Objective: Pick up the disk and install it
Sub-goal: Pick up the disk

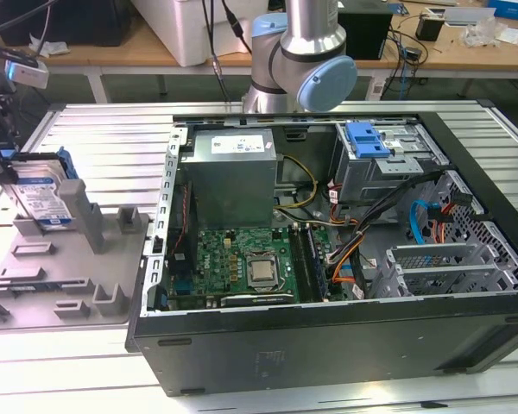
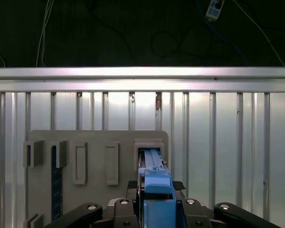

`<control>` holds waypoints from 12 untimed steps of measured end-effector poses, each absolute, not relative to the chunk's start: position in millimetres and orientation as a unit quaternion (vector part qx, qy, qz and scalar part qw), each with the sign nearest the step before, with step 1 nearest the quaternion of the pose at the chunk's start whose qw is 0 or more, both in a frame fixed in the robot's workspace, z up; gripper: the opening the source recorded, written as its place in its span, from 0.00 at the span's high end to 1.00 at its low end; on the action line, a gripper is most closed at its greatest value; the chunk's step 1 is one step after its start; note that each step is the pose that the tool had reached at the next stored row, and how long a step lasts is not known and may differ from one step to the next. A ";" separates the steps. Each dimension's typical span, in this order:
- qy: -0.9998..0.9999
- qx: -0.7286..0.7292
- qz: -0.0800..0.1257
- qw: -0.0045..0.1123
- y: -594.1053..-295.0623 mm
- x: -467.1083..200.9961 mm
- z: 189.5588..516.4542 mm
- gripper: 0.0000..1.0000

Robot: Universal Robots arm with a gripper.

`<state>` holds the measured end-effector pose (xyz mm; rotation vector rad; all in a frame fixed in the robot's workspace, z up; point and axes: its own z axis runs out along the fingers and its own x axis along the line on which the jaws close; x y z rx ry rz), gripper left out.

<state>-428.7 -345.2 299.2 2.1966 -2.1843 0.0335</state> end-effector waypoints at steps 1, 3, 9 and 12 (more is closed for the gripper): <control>-0.705 0.709 0.011 0.022 -345.2 -428.7 300.8 0.63; -0.705 0.709 0.012 0.023 -345.2 -428.7 302.9 0.63; -0.705 0.709 0.018 0.029 -345.2 -428.7 309.3 0.63; -0.705 0.708 0.021 0.032 -345.2 -428.7 311.3 0.63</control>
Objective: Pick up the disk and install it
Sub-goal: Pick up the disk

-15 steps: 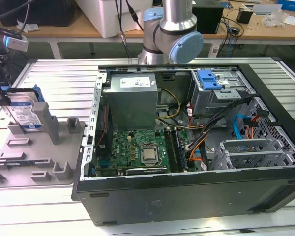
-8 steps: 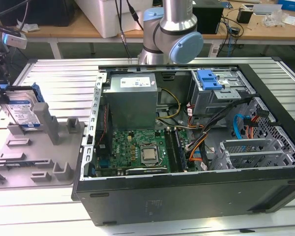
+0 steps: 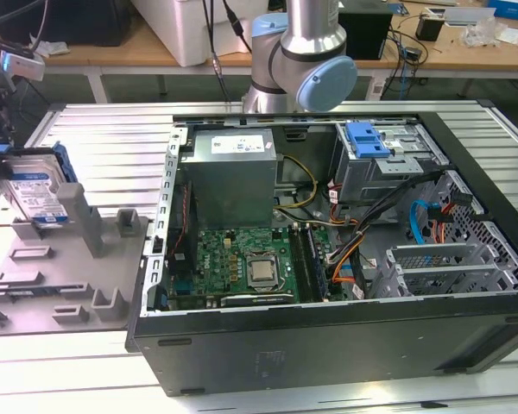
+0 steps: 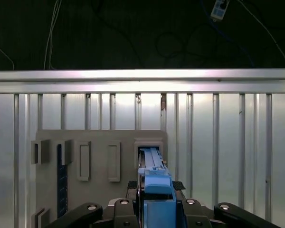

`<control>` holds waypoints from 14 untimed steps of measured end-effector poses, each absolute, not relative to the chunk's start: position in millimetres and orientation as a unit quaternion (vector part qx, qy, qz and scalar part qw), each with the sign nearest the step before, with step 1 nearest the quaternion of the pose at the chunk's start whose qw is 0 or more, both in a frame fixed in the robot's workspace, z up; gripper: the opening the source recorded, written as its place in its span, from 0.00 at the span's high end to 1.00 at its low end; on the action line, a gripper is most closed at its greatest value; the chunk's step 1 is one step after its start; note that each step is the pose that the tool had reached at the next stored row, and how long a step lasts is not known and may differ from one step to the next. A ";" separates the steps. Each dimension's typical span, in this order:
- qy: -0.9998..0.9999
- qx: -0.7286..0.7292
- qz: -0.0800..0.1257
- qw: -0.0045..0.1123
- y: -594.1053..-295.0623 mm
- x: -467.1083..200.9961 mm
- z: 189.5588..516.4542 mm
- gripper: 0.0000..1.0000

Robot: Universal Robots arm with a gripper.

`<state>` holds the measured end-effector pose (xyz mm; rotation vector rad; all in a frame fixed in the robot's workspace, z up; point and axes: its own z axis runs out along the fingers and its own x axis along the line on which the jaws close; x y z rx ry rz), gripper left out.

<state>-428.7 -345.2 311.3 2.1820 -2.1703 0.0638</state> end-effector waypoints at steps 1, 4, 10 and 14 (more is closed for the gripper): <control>-0.705 0.708 0.022 0.033 -345.3 -428.7 311.9 0.63; -0.705 0.708 0.024 0.035 -345.3 -428.7 313.7 0.63; -0.705 0.708 0.025 0.036 -345.3 -428.8 314.9 0.63; -0.705 0.708 0.025 0.035 -347.6 -428.7 315.2 0.63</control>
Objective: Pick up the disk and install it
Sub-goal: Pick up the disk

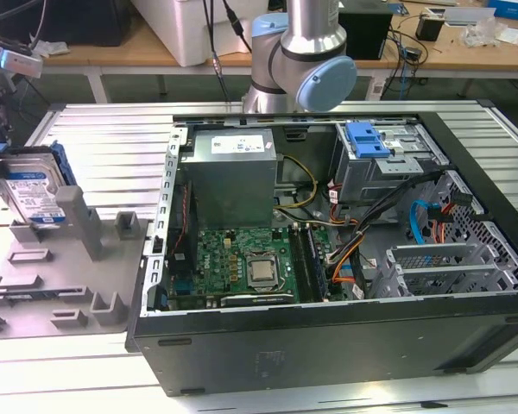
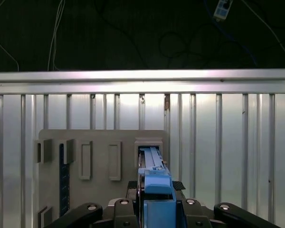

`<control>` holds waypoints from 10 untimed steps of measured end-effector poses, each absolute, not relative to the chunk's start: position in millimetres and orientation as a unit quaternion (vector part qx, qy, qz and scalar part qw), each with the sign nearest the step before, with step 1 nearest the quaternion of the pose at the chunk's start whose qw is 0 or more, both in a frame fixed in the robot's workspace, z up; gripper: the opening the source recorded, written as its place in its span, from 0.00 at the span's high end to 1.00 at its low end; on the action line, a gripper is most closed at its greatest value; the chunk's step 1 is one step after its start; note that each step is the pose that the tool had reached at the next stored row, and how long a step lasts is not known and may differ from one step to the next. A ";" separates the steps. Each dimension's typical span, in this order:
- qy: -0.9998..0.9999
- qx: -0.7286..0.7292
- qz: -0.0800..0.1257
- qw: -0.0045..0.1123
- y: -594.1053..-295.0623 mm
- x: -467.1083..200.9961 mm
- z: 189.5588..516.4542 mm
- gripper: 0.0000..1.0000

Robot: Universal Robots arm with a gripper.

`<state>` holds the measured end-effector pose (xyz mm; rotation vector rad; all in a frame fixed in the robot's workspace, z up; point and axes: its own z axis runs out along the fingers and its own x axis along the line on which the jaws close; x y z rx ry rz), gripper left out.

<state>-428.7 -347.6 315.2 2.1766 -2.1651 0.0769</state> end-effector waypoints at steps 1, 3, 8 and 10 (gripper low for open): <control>-0.705 0.708 0.025 0.035 -348.3 -428.7 315.3 0.63; -0.705 0.708 0.025 0.035 -348.7 -428.7 315.4 0.63; -0.705 0.708 0.025 0.035 -348.8 -428.7 315.4 0.63; -0.705 0.708 0.025 0.035 -348.9 -428.8 315.6 0.63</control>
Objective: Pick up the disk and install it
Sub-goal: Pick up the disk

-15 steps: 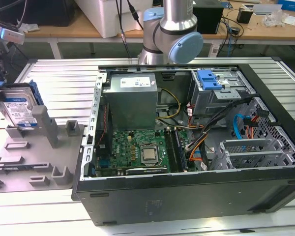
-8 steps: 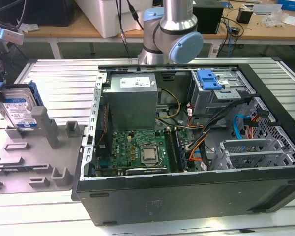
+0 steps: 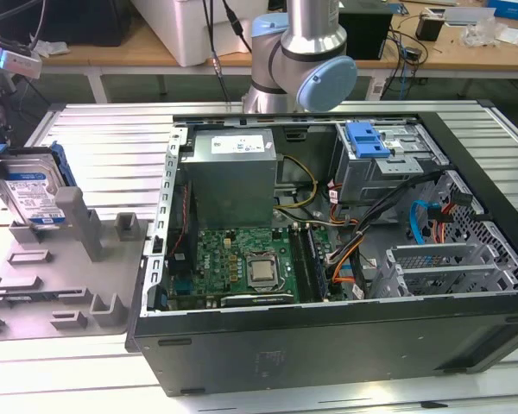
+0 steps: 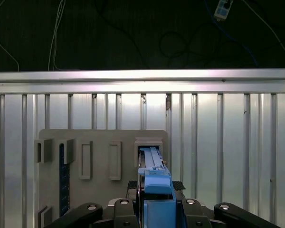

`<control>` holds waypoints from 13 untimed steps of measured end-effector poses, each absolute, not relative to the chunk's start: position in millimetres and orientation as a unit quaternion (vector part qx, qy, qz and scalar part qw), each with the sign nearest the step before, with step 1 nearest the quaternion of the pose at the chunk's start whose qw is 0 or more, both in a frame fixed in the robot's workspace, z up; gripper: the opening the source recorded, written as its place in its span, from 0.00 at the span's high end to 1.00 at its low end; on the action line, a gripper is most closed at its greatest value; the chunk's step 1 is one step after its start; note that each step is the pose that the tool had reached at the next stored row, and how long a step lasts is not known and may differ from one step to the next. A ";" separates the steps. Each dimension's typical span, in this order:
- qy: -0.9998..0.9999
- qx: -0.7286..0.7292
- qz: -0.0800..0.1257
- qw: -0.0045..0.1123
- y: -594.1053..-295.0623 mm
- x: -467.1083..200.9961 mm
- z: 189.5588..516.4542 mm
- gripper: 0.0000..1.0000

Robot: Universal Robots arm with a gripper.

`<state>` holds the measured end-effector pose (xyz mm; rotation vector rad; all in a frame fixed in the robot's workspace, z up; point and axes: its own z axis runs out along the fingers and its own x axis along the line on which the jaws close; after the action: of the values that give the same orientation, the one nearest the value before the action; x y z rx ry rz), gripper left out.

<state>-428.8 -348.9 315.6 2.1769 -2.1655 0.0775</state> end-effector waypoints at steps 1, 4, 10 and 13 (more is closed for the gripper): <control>-0.705 0.708 0.025 0.035 -348.9 -428.8 316.1 0.63; -0.705 0.708 0.025 0.035 -348.8 -428.8 318.8 0.63; -0.705 0.708 0.025 0.034 -348.9 -428.7 325.2 0.63; -0.705 0.708 0.026 0.034 -348.9 -428.7 327.9 0.63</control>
<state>-428.7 -348.9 327.9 2.1784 -2.1671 0.0788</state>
